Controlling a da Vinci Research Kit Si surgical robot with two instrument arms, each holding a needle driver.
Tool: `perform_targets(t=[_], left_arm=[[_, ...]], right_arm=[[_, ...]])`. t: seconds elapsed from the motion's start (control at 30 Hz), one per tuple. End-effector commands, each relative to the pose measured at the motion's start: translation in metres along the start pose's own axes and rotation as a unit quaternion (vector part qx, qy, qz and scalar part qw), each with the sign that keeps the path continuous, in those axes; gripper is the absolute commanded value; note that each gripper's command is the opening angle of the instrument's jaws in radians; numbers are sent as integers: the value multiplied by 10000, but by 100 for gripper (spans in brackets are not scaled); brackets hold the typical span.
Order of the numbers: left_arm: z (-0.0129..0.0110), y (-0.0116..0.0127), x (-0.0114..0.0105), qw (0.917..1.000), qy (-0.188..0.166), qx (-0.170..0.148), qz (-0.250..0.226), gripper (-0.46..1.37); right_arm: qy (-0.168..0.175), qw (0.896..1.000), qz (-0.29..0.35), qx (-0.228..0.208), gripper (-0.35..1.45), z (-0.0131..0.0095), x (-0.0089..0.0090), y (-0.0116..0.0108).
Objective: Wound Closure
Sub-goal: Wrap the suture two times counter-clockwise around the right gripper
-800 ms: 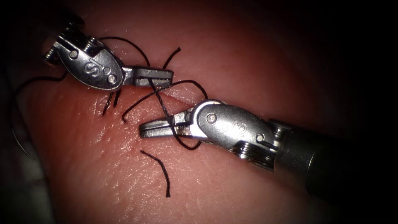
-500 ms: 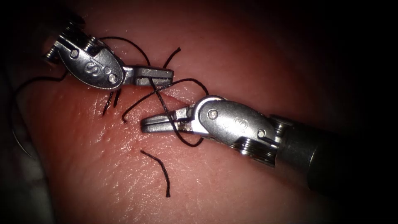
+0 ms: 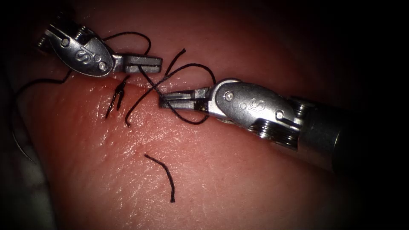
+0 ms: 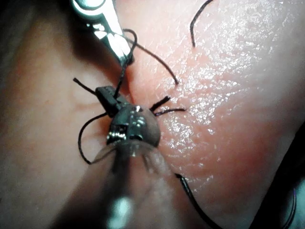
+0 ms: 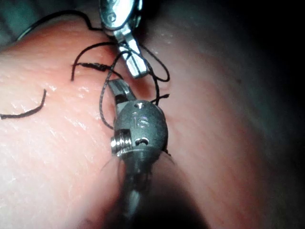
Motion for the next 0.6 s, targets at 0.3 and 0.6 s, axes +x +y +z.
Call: perform_targets(t=[0.3,0.6], left_arm=[[0,-6,-2,10000,-17,-54,15,-35],[-20,-21,-6,9998,-167,-60,-31,-35]], right_arm=[[128,9982,17,-592,-35,14,7,11],[270,9965,-63,-792,-35,15,17,18]])
